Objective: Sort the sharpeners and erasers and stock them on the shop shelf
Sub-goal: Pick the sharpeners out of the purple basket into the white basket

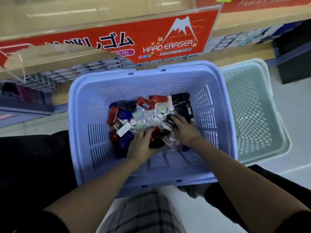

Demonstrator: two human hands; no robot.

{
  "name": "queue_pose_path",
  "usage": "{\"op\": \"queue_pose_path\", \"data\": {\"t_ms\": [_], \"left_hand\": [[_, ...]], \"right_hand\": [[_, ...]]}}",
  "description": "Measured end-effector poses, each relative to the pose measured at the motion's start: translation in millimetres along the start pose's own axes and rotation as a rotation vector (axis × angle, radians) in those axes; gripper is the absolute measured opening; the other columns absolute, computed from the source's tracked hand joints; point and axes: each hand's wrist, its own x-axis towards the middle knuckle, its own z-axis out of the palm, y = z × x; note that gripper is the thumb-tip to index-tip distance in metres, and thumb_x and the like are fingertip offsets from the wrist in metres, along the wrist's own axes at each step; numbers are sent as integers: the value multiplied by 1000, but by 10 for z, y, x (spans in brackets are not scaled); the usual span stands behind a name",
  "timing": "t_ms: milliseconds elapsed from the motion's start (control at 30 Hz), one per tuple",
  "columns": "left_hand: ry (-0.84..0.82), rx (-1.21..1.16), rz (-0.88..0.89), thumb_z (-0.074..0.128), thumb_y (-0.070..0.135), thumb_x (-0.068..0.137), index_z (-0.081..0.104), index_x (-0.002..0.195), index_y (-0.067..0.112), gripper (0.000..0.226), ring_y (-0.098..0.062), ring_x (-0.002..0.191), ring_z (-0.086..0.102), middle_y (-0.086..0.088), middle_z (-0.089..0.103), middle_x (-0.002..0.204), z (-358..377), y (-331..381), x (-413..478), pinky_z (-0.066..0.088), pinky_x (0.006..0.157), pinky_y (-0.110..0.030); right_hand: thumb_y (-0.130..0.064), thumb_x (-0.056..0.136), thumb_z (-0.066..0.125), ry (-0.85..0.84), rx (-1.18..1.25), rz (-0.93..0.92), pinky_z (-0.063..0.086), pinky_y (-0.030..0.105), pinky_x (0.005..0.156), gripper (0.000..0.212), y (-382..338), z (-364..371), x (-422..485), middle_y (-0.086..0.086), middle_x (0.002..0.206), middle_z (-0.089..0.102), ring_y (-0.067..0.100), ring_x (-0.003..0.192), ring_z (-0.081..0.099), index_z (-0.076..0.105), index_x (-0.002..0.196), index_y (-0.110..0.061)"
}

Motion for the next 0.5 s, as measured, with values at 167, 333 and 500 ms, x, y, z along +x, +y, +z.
{"op": "queue_pose_path", "data": {"t_ms": [167,333,500], "left_hand": [[62,-118,-135,57,53,86,32,139,34,62,-29,134,30,-2,31,148,153,64,87,30,104,-55],[219,-160,-46,60,36,90,48,130,25,44,-24,111,53,-1,58,125,108,-1,93,38,93,-41],[288,-237,-65,60,19,91,55,120,17,30,-26,99,61,-6,66,110,10,-68,104,47,82,-34]], "right_hand": [[-36,96,47,95,136,138,42,53,95,51,9,127,-117,13,143,25,41,118,42,28,143,-32],[-35,100,34,86,68,162,44,47,91,48,-20,132,-167,10,151,18,40,123,39,20,146,-34],[-14,98,44,152,1,175,49,41,74,45,-64,46,-246,14,136,35,35,100,58,30,139,-23]]}}
